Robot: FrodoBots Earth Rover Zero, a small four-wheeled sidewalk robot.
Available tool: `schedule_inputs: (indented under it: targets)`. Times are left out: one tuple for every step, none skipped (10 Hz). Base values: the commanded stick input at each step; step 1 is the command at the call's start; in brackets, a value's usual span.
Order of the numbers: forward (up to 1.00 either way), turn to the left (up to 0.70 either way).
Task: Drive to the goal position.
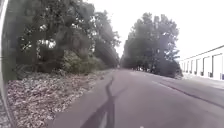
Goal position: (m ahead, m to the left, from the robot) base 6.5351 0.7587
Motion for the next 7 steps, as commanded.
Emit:
schedule_inputs:
  targets:
    - [0.70, -0.30]
    - [0.70, -0.34]
    - [0.70, 0.01]
    - [0.70, 0.01]
    - [0.70, 0.01]
    - [0.70, 0.01]
    - [0.70, 0.01]
